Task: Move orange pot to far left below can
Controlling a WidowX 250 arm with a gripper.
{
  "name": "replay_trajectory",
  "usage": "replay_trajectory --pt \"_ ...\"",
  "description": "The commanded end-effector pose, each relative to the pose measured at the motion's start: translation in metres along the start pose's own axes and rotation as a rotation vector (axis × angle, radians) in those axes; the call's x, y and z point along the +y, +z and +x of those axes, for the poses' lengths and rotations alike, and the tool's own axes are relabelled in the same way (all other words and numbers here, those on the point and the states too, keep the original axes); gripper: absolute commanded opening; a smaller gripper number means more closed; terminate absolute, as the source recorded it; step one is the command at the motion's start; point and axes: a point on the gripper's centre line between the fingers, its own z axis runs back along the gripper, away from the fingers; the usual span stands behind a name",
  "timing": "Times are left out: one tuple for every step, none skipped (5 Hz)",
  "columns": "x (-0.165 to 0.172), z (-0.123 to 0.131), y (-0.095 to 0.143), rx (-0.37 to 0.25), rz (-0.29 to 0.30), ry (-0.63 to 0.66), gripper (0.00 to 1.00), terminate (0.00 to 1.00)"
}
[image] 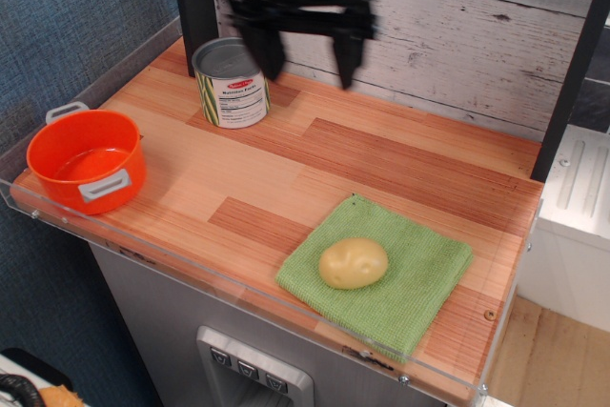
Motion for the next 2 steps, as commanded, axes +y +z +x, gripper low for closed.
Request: replay_trajectory --pt "-0.0209 -0.0062 0.0121 -0.008 -0.027 -0.072 1.00 0.00" --pt "-0.0209 -0.0062 0.0121 -0.008 -0.027 -0.072 1.00 1.00"
